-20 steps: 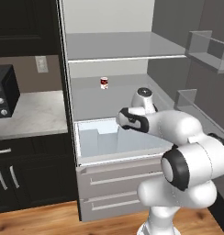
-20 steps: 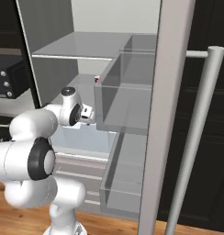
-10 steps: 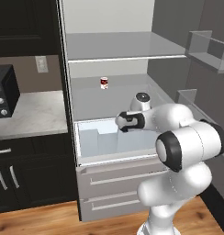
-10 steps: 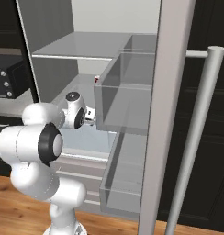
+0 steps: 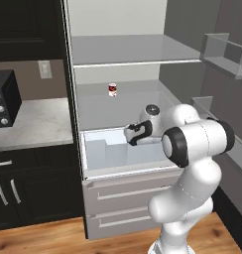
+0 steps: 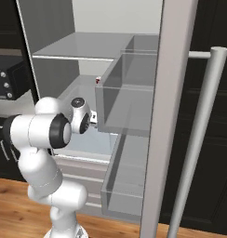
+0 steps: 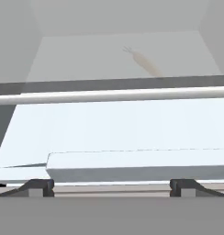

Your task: Fully open the fridge drawer.

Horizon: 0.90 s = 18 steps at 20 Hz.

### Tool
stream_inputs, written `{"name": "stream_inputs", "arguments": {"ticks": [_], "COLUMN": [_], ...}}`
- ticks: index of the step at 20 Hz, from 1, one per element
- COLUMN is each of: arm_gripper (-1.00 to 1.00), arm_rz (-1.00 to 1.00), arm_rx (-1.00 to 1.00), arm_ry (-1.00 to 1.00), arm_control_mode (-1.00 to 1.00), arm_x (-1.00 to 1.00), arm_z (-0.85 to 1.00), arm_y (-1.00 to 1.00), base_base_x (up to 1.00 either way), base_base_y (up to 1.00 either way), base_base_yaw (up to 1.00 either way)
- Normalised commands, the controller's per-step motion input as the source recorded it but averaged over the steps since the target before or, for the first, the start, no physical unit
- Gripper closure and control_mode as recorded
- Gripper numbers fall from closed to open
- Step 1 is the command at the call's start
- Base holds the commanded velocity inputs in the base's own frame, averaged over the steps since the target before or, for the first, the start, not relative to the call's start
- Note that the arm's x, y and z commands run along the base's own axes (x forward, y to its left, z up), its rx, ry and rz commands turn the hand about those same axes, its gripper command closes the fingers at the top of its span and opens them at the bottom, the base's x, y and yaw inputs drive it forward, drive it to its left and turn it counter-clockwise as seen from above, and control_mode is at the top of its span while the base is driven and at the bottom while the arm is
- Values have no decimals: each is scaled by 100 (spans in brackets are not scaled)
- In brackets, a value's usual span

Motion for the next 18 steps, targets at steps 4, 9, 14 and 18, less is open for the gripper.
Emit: {"name": "stream_inputs", "arguments": {"ticks": [4, 9, 14, 18], "arm_gripper": [-100, -100, -100, -100], "arm_rz": [0, 0, 0, 0], "arm_rx": [0, 0, 0, 0], "arm_ry": [-7, 0, -1, 0], "arm_control_mode": [-100, -100, -100, -100], "arm_x": [-3, -1, 0, 1], "arm_z": [0, 0, 8, 1], "arm_y": [1, 26, 49, 44], "base_base_x": [0, 0, 0, 0], "base_base_y": [0, 0, 0, 0], "base_base_yaw": [0, 0, 0, 0]}}
